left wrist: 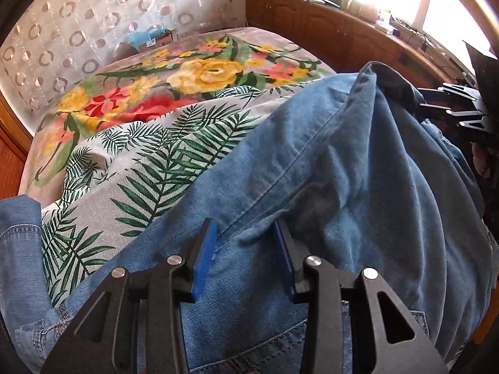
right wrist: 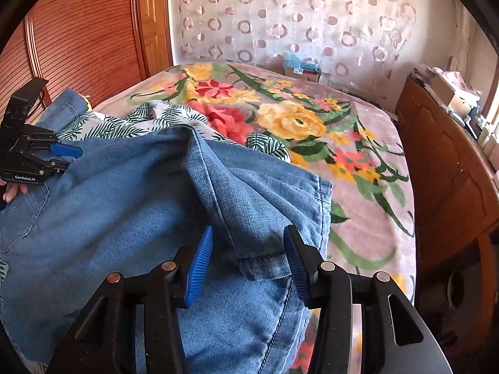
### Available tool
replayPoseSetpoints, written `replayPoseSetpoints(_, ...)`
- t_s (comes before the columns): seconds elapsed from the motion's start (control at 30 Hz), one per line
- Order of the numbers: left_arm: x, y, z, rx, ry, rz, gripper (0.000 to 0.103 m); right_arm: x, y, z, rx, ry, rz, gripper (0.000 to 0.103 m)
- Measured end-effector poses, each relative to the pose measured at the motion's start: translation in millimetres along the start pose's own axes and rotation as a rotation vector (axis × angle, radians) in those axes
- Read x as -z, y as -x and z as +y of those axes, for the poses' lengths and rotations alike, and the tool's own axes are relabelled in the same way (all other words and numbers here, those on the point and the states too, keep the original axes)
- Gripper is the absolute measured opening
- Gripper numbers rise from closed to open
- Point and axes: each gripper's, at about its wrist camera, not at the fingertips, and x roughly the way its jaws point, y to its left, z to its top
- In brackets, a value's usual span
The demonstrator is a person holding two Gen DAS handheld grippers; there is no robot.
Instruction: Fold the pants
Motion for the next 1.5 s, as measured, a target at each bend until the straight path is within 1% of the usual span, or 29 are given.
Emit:
replayPoseSetpoints(0.2,3.6,1.8,-1.6,0.001,0.001,-0.027,0.040,3.5,-3.5,5.2,-0.012,0.008,0.011,0.049)
replayPoseSetpoints(0.3,5.4,3.3,-1.7,0.001,-0.003,-0.042,0.039,4.6,-5.4,9.1,0.008,0.030,0.019,0.049)
replayPoseSetpoints(0.37,5.7,4.7,-1.4,0.007,-0.004,-0.048,0.035,3.6,-7.1,9.4,0.033,0.039,0.031,0.049)
replayPoseSetpoints(0.4,5.8,6.1,-2.2,0.015,-0.009,-0.052,0.027,2.8,-8.1,9.6,0.051,0.043,0.036,0.047)
replayPoseSetpoints(0.43,6.2,8.0,-3.2,0.026,-0.016,-0.057,0.019,1.3,-9.0,10.1,0.060,0.049,0.042,0.032)
replayPoseSetpoints(0.5,7.0,11.3,-6.8,0.030,-0.029,-0.060,0.012,-1.3,-7.5,11.4,0.097,0.064,0.039,0.012)
replayPoseSetpoints(0.53,8.1,15.2,-8.5,0.032,-0.039,-0.071,0.007,-3.2,-4.2,11.6,0.106,0.062,0.027,0.010)
replayPoseSetpoints(0.63,8.4,28.6,-7.8,0.038,-0.041,-0.112,0.004,-7.6,9.0,10.5,0.126,0.040,-0.019,0.006)
replayPoseSetpoints(0.7,7.3,40.7,-3.3,0.041,-0.030,-0.149,0.003,-10.9,21.0,9.1,0.158,0.031,-0.061,0.005)
replayPoseSetpoints(0.8,2.0,58.6,7.0,0.032,-0.003,-0.203,0.003,-19.0,37.4,7.1,0.181,0.014,-0.113,0.004)
replayPoseSetpoints(0.9,-7.5,67.1,19.3,0.015,0.021,-0.235,0.003,-28.4,41.6,6.7,0.177,0.000,-0.127,0.004)
replayPoseSetpoints(1.0,-16.5,67.8,29.5,-0.008,0.036,-0.249,0.003,-34.5,31.2,9.9,0.175,-0.001,-0.109,0.004)
replayPoseSetpoints(1.07,-21.4,63.4,35.5,-0.037,0.041,-0.252,0.003,-38.0,17.1,8.8,0.175,0.004,-0.082,0.004)
replayPoseSetpoints(1.17,-24.9,51.2,44.7,-0.040,0.061,-0.234,0.003,-37.1,-6.0,6.8,0.166,-0.010,-0.039,0.004)
replayPoseSetpoints(1.27,-23.6,43.2,46.4,-0.046,0.069,-0.213,0.003,-36.1,-15.2,-1.6,0.132,-0.053,-0.023,0.004)
replayPoseSetpoints(1.33,-20.4,42.2,46.4,-0.030,0.083,-0.203,0.003,-35.8,-14.8,-9.1,0.091,-0.092,-0.019,0.012)
replayPoseSetpoints(1.37,-18.8,42.9,46.3,-0.026,0.093,-0.203,0.004,-32.5,-12.4,-11.4,0.083,-0.108,-0.019,0.015)
replayPoseSetpoints(1.4,-17.3,44.4,46.0,-0.017,0.102,-0.204,0.004,-31.7,-7.3,-15.6,0.078,-0.117,-0.028,0.020)
replayPoseSetpoints(1.43,-15.6,46.8,45.7,-0.007,0.107,-0.204,0.005,-28.2,-1.1,-18.0,0.072,-0.122,-0.034,0.023)
replayPoseSetpoints(1.47,-13.9,49.1,44.8,-0.007,0.110,-0.201,0.009,-25.6,4.5,-20.9,0.062,-0.129,-0.036,0.024)
replayPoseSetpoints(1.5,-12.9,50.2,43.5,-0.009,0.111,-0.200,0.016,-20.3,10.1,-21.7,0.047,-0.135,-0.038,0.026)
